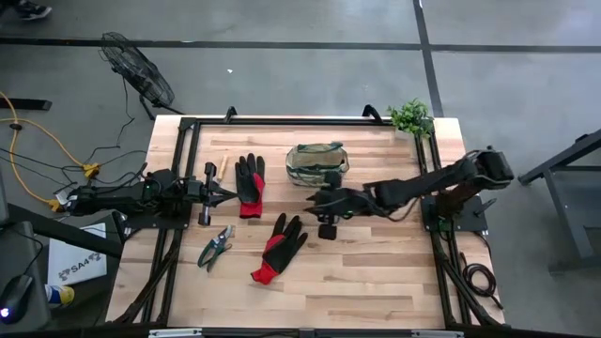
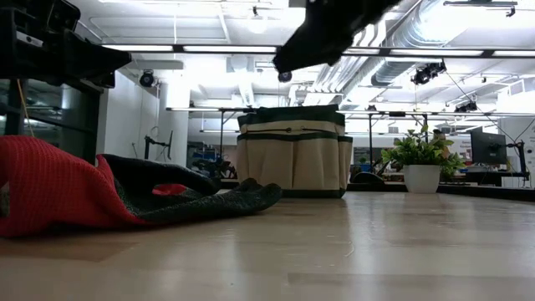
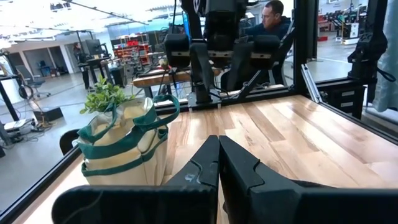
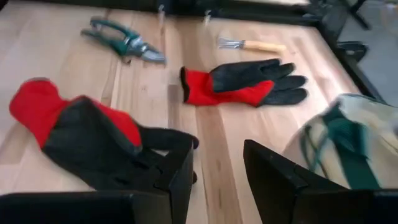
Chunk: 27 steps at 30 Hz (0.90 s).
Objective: Pick & Place Garden tools in Gardening bag
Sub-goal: Put the green shear scissors into the gardening bag
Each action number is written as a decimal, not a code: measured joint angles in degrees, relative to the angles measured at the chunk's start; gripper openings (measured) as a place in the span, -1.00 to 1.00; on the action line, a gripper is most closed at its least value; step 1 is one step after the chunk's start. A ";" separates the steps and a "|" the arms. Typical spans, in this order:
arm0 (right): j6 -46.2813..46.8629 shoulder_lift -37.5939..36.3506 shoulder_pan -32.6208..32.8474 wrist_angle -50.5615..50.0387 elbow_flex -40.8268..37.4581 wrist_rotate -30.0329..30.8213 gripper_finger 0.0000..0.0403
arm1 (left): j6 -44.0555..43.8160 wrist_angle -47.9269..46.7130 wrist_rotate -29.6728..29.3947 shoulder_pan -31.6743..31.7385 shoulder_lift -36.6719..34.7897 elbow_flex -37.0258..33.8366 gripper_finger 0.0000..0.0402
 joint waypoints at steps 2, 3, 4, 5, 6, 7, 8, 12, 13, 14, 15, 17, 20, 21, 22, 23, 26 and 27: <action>1.49 -3.36 0.50 2.15 -4.03 1.13 -0.33 | 0.00 0.02 0.00 0.00 0.02 -0.02 -0.99; 1.49 -5.03 0.63 2.36 -6.02 2.18 -0.33 | 0.00 0.03 0.01 0.00 0.00 -0.01 -0.99; 0.86 -6.80 0.65 2.45 -7.82 3.04 -0.33 | 0.00 0.04 0.00 0.01 0.00 -0.02 -0.99; 0.20 -8.47 0.63 2.45 -9.53 3.70 -0.33 | 0.00 0.04 0.00 0.00 0.00 -0.02 -0.99; -0.02 -10.36 0.63 2.25 -11.47 4.25 -0.33 | 0.00 0.02 0.02 0.00 0.01 -0.02 -0.99; 0.18 -12.21 0.60 2.12 -13.37 4.68 -0.33 | 0.00 -0.03 0.02 0.00 0.01 -0.02 -0.99; 1.04 -13.99 0.59 2.17 -14.95 5.00 -0.33 | 0.00 -0.06 0.02 0.00 0.01 -0.02 -0.99; 8.19 -22.04 0.59 4.03 -22.00 4.96 -0.33 | 0.00 -0.07 0.00 0.00 0.01 -0.02 -0.99; 9.96 -24.06 0.62 4.55 -23.82 4.95 -0.33 | 0.00 -0.09 0.01 0.00 0.00 -0.02 -0.99; 11.67 -26.14 0.72 4.90 -25.77 4.95 -0.33 | 0.00 -0.11 0.00 0.00 0.02 -0.01 -0.99; 12.94 -28.20 0.96 4.83 -27.73 4.98 -0.33 | 0.00 -0.10 0.01 0.01 0.01 -0.02 -0.99; 14.29 -32.20 1.48 5.58 -31.56 5.01 -0.33 | 0.00 -0.10 0.00 0.00 0.01 -0.01 -0.99; 15.15 -38.35 3.11 10.28 -37.32 4.95 -0.33 | 0.00 -0.11 0.00 0.00 0.00 -0.02 -0.99; 15.17 -40.29 3.74 12.40 -38.98 4.97 -0.33 | 0.00 -0.11 0.00 0.00 0.02 -0.02 -0.99; 15.16 -42.19 4.37 14.13 -40.55 5.02 -0.33 | 0.00 -0.13 0.00 0.00 0.02 -0.02 -0.99; 15.22 -44.09 4.94 15.43 -41.92 5.01 -0.33 | 0.00 -0.11 -0.01 0.02 0.02 -0.02 -0.99; 14.68 -48.99 6.61 16.36 -44.24 5.05 -0.33 | 0.00 -0.11 0.00 0.00 0.02 -0.02 -0.99; 14.70 -50.40 6.93 16.39 -44.68 5.34 -0.33 | 0.00 -0.11 0.00 0.00 0.00 0.00 -0.99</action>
